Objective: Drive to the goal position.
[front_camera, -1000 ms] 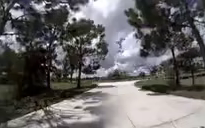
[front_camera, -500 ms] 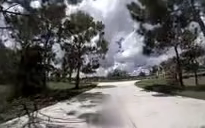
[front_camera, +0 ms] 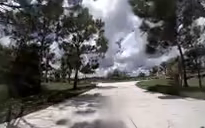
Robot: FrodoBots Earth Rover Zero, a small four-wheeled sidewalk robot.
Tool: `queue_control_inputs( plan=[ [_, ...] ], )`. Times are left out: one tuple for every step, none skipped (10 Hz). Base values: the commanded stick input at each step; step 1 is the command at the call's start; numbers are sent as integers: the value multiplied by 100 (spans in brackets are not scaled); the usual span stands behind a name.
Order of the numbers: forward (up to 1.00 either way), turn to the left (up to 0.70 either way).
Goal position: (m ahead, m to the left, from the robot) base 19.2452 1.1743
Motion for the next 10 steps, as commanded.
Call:
queue_control_inputs(
  plan=[
    [70, 0],
    [70, 0],
    [70, 0],
    [70, 0],
    [70, 0],
    [70, 0],
    [70, 0],
    [70, 0],
    [70, 0],
    [70, 0]
  ],
)
